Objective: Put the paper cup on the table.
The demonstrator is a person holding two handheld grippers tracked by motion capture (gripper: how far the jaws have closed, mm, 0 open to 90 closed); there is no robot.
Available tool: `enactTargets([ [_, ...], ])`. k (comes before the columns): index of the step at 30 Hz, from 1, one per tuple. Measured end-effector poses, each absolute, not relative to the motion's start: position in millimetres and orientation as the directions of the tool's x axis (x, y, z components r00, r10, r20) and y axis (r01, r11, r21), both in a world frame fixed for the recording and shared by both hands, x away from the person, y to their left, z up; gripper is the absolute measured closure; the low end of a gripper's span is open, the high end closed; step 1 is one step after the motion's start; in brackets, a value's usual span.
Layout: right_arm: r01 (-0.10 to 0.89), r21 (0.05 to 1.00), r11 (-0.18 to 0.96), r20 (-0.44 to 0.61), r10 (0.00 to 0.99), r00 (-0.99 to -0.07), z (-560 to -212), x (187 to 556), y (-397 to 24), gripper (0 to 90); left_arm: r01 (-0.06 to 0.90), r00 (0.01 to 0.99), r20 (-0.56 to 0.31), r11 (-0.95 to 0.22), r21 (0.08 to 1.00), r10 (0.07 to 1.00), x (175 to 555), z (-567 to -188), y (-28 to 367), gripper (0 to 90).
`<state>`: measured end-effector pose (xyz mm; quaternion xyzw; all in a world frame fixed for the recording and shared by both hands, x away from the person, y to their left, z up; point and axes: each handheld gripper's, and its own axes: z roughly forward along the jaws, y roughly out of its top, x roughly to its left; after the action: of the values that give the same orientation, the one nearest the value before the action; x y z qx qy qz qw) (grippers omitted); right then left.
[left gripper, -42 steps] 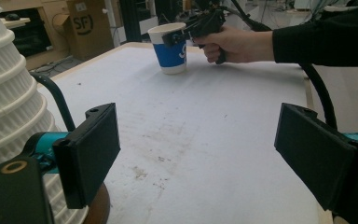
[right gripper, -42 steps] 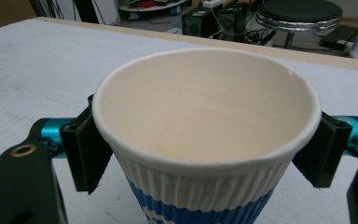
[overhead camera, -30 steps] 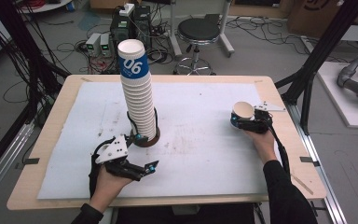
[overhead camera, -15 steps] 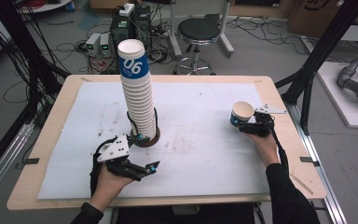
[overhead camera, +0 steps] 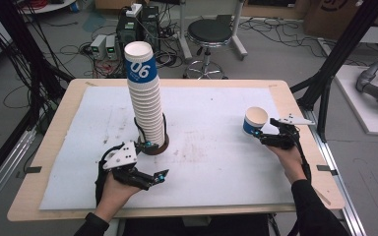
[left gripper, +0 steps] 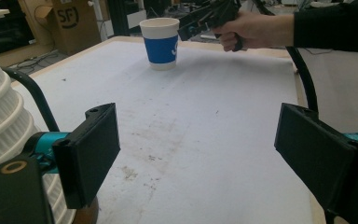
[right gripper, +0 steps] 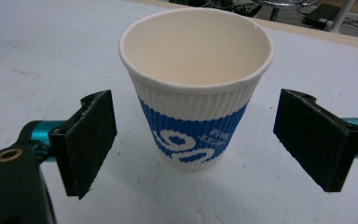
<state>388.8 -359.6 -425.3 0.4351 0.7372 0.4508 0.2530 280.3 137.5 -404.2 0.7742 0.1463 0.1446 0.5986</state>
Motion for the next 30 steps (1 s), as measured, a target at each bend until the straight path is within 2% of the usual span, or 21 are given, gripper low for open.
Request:
enactTargets([
  [5,0.424,0.888,0.176,0.062,0.869,-0.491,-421,374,-369,13.4,0.056,0.914,0.045,-0.236,0.97,0.403,280,-404,138,14.0],
  [11,0.351,0.928,0.122,0.082,0.854,-0.514,-406,349,-380,13.6,0.066,0.909,0.035,-0.227,0.972,0.415,282,-403,139,14.0],
  [22,0.23,0.959,0.163,0.034,0.744,-0.667,-389,318,-369,13.6,0.062,0.909,0.034,-0.213,0.975,0.416,287,-397,137,14.0],
  [30,0.171,0.974,0.15,0.006,0.734,-0.679,-376,309,-365,13.6,0.054,0.896,0.037,-0.191,0.98,0.443,288,-392,146,14.0],
])
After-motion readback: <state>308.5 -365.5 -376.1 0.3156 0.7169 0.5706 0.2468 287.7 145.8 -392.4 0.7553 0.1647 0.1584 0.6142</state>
